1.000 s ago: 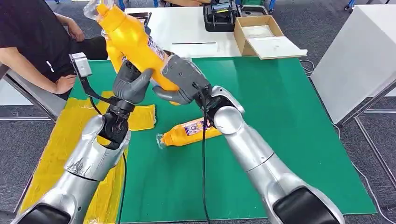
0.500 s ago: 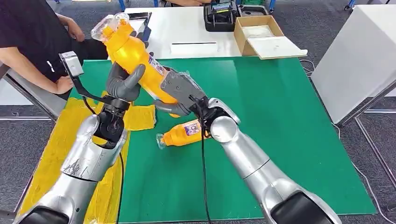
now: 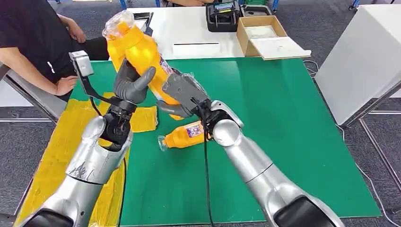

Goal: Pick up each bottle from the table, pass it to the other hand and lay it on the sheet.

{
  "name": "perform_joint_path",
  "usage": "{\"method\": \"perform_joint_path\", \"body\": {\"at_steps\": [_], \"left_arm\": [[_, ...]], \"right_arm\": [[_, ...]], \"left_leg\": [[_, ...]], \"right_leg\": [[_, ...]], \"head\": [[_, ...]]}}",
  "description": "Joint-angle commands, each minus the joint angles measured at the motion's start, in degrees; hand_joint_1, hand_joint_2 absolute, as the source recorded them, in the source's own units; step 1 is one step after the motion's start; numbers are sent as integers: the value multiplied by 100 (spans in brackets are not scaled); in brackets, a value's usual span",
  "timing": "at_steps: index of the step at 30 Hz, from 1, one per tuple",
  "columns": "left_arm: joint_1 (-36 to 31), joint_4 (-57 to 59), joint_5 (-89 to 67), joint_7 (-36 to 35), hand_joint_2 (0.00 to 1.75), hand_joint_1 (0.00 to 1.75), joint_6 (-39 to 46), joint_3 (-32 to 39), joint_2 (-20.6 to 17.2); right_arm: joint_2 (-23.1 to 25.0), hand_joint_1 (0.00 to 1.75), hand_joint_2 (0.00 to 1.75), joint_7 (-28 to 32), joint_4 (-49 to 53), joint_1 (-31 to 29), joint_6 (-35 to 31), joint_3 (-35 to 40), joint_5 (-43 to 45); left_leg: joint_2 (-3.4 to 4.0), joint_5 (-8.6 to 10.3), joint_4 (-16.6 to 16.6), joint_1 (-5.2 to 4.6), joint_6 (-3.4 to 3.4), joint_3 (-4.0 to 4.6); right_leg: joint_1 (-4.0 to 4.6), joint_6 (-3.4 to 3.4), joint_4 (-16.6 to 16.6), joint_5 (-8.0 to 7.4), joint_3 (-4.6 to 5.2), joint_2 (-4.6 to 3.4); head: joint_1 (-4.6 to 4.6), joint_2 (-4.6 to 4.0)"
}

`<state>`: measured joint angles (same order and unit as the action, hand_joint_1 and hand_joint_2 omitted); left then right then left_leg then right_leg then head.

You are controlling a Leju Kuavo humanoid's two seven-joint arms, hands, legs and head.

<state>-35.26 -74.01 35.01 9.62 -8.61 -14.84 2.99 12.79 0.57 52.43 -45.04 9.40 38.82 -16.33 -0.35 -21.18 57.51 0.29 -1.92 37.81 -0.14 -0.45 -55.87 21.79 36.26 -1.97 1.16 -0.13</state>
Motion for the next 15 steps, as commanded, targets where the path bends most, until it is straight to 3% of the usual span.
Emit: {"method": "perform_joint_path", "body": {"at_steps": [1,10,15], "left_arm": [[-216,97,-19,-66,175,0,18,-313,157],[-281,95,-7,-123,175,0,53,-306,181],[-446,285,-339,-43,175,0,174,-332,22]], "right_arm": [[170,175,175,-51,-352,-228,82,420,-22],[704,175,175,-155,-1027,-208,292,1398,-141],[652,175,175,-196,-1074,-309,138,1594,103]], "left_leg": [[-7,-4,3,-1,7,-7],[-3,-17,5,-2,15,-29],[-2,-10,6,2,12,-13]], "right_leg": [[1,1,-3,7,-10,18],[1,0,-7,20,-31,24],[4,-1,-7,11,-15,16]], "head": [[-2,0],[0,0],[0,0]]}}
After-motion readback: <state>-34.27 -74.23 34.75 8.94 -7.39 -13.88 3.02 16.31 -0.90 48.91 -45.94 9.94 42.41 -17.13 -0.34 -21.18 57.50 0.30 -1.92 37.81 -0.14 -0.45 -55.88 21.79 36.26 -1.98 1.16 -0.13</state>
